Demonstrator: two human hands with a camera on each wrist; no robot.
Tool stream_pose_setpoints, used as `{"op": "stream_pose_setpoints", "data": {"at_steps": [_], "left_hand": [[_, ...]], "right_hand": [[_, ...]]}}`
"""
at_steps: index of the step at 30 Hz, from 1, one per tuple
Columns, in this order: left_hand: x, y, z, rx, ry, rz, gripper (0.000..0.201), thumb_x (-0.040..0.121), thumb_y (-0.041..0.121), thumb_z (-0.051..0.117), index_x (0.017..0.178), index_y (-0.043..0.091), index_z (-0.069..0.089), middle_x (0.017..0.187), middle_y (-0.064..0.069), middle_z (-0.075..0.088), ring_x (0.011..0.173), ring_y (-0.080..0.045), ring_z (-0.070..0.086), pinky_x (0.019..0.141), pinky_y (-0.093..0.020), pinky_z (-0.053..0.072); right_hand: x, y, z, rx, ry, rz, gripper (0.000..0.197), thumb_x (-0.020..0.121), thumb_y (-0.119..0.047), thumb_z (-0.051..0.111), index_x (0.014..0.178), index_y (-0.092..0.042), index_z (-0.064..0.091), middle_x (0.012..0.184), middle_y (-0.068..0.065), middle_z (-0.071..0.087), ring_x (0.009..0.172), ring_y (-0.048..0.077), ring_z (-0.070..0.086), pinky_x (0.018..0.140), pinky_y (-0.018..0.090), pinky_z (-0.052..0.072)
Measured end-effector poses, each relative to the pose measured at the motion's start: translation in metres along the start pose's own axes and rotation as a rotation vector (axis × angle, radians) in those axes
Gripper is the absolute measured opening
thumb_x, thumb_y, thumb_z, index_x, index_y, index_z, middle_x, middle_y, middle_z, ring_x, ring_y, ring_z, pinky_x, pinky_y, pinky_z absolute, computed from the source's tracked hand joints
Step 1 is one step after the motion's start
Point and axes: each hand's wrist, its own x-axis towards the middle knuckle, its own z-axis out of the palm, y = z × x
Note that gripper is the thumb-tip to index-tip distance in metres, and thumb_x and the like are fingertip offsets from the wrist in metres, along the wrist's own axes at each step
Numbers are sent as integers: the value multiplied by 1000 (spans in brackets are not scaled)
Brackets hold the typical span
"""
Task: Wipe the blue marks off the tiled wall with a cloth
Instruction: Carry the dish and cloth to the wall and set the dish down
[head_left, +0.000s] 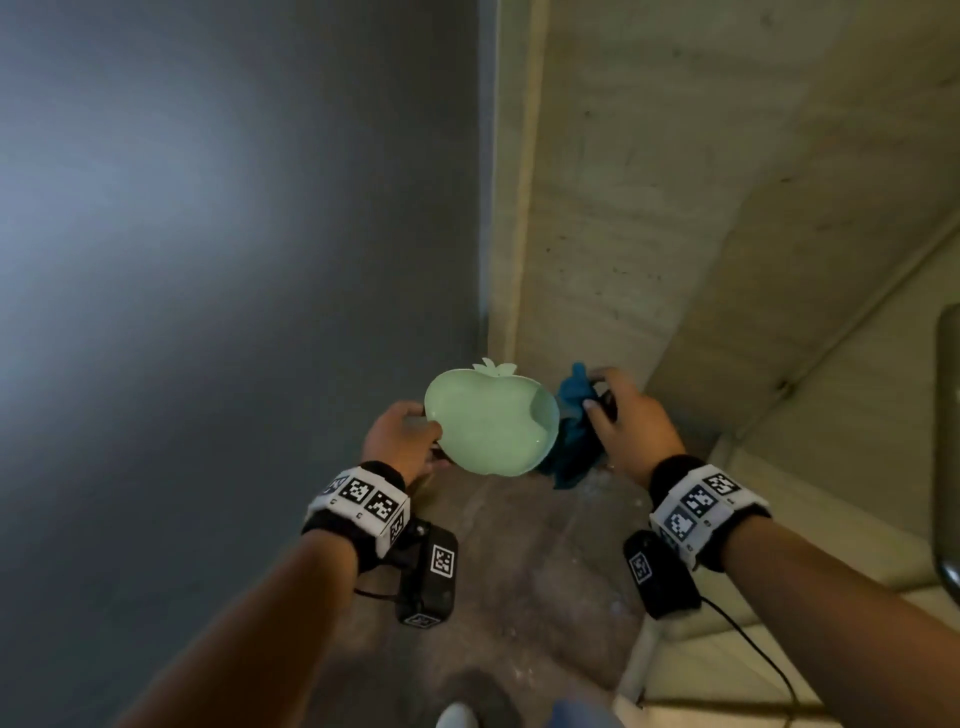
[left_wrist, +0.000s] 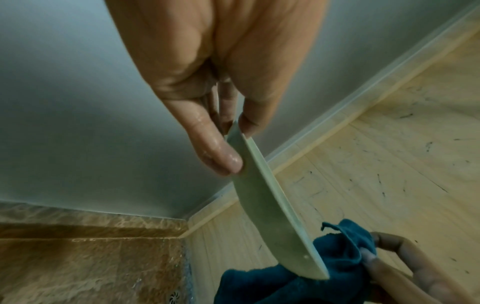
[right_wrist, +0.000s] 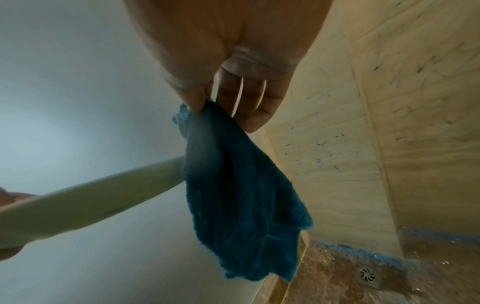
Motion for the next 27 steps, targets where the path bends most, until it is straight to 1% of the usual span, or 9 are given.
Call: {"op": "stream_pose_setpoints", "data": {"at_steps": [3, 7, 9, 14, 18, 20, 22, 24, 27], "left_hand": [[22, 22, 14, 6, -78, 5, 29, 89, -1, 54, 116, 10, 51, 99, -16, 61, 85, -29, 65, 53, -28, 57], [52, 44, 45, -3, -165, 10, 30, 90, 0, 55, 117, 12, 50, 99, -15, 59, 92, -32, 65, 64, -34, 59], [68, 56, 65, 7, -205, 10, 30, 91, 0, 55, 117, 13, 50, 102, -16, 59, 93, -33, 65, 64, -34, 59], [106, 93, 117, 5, -273, 34, 27, 91, -1, 54, 114, 11, 49, 103, -17, 57, 86, -30, 62, 56, -31, 59], [135, 120, 159, 11, -318, 42, 30, 91, -3, 54, 116, 13, 48, 92, -12, 58, 76, -25, 63, 56, -31, 59], [150, 133, 180, 13, -337, 42, 32, 90, -3, 54, 119, 11, 49, 93, -11, 58, 78, -27, 64, 58, -32, 59], [161, 142, 195, 22, -356, 43, 33, 90, -4, 54, 120, 11, 49, 101, -16, 60, 83, -30, 65, 60, -33, 59], [173, 152, 212, 34, -376, 41, 33, 90, -4, 53, 119, 11, 49, 105, -20, 60, 79, -29, 65, 57, -31, 59], [193, 166, 232, 33, -402, 36, 32, 90, -6, 53, 117, 10, 50, 95, -18, 60, 73, -27, 64, 51, -30, 58]], "right_hand": [[15, 0, -10, -9, 9, -4, 29, 99, -22, 46, 128, -20, 44, 108, 12, 63, 90, 29, 61, 68, 32, 46], [37, 9, -25, -61, 37, -24, 29, 99, -19, 46, 127, -16, 46, 119, 11, 56, 102, 29, 55, 77, 29, 40], [51, 18, -35, -66, 58, -9, 27, 98, -21, 48, 125, -17, 47, 118, 10, 57, 99, 26, 54, 75, 27, 38], [96, 48, -66, -63, 119, 18, 24, 96, -23, 52, 120, -20, 49, 107, 5, 59, 82, 17, 53, 67, 25, 37], [131, 72, -96, -5, 173, 45, 23, 97, -19, 51, 119, -16, 50, 104, 3, 55, 85, 17, 52, 67, 24, 35], [149, 83, -112, -20, 204, 60, 22, 97, -18, 50, 119, -16, 51, 100, -1, 53, 83, 16, 52, 63, 23, 34], [162, 93, -124, -22, 235, 84, 21, 99, -20, 47, 119, -18, 50, 97, -1, 54, 79, 18, 54, 57, 20, 36], [178, 102, -134, 10, 254, 128, 20, 100, -21, 45, 119, -20, 48, 101, 2, 57, 79, 21, 56, 58, 24, 39], [200, 111, -143, 39, 243, 187, 20, 100, -20, 42, 120, -22, 46, 105, 4, 57, 83, 24, 57, 63, 31, 41]]}}
